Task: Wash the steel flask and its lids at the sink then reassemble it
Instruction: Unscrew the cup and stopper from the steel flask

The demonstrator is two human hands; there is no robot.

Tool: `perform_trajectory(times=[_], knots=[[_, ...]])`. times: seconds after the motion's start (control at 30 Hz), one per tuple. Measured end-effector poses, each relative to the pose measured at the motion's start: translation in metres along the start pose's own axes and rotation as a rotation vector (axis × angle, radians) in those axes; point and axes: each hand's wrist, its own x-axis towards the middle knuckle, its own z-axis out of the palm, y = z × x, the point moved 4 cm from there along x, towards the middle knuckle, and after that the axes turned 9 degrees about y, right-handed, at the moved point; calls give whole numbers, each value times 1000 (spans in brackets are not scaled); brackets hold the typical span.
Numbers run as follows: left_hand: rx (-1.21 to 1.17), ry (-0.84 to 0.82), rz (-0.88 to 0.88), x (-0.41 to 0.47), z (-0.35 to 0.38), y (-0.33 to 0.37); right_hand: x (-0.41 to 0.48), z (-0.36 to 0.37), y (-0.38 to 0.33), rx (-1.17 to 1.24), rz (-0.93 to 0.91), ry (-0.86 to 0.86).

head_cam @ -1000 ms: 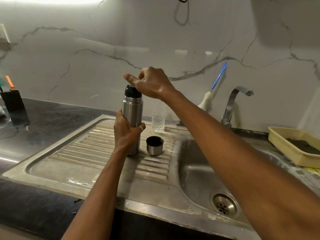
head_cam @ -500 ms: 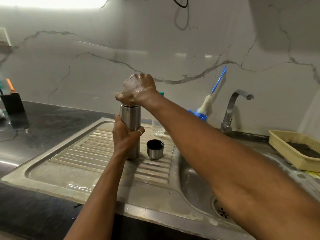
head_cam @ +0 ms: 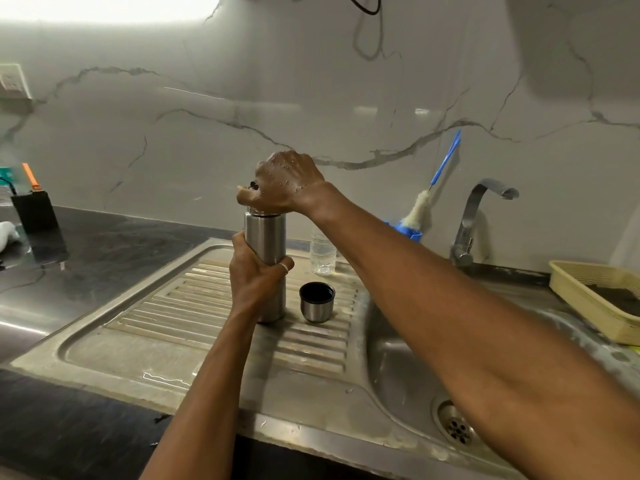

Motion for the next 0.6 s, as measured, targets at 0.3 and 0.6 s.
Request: perform_trajectory(times=[0.3,0.6], knots=[[-30,-34,-10,0,-2,-1,-8,-21,-4,-241,-218,-16],[-27,-45,-5,1,-2,-1,-12,-32,4,258,-49,-445]])
